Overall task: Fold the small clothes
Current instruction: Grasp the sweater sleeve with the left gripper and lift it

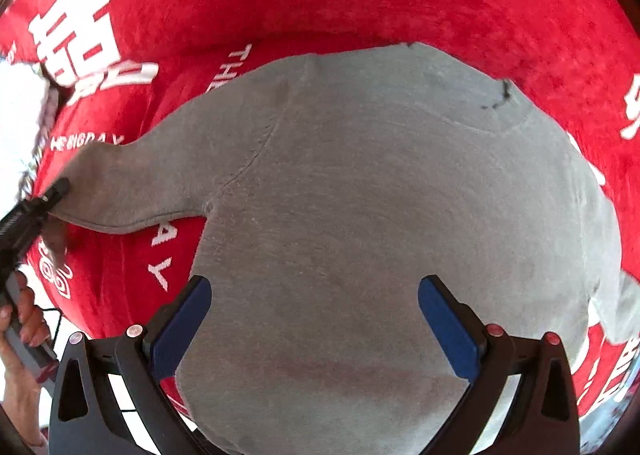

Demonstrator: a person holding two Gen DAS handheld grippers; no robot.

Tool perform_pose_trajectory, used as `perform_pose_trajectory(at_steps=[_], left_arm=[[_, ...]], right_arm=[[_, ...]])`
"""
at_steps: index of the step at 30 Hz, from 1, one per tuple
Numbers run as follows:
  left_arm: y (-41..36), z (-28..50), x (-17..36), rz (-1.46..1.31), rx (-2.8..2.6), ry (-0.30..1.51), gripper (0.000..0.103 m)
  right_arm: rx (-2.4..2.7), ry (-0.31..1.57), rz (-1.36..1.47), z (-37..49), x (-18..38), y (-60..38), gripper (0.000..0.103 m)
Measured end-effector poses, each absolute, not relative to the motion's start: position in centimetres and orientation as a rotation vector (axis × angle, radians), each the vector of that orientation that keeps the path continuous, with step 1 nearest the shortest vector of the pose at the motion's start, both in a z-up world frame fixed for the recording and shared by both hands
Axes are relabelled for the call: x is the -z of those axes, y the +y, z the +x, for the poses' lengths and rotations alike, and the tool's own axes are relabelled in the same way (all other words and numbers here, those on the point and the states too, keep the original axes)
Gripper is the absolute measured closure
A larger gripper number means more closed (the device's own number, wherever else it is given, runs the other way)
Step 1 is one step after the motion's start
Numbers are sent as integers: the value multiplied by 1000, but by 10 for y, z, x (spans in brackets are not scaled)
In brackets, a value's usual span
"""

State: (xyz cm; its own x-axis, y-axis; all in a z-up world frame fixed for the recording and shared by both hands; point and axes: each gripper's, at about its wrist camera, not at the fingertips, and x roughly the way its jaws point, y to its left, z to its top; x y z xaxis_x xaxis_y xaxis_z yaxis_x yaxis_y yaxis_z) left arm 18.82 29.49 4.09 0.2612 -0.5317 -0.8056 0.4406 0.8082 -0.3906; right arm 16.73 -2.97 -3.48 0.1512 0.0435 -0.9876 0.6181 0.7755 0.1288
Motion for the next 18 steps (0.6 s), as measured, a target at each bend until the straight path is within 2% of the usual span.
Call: perform_pose_trajectory(at_steps=[4, 8, 14, 18], left_arm=[[205, 158, -77, 15, 889, 1054, 96], [111, 107, -82, 161, 1063, 1028, 96], [4, 20, -24, 488, 1188, 1056, 96], [-3, -17, 18, 636, 1161, 1101, 96]], right_arm=[[503, 1307, 655, 137, 23, -52, 0], [583, 1251, 726, 96, 13, -81, 0], [720, 1202, 856, 20, 16, -127, 0], [744, 1168, 932, -21, 26, -145, 0]])
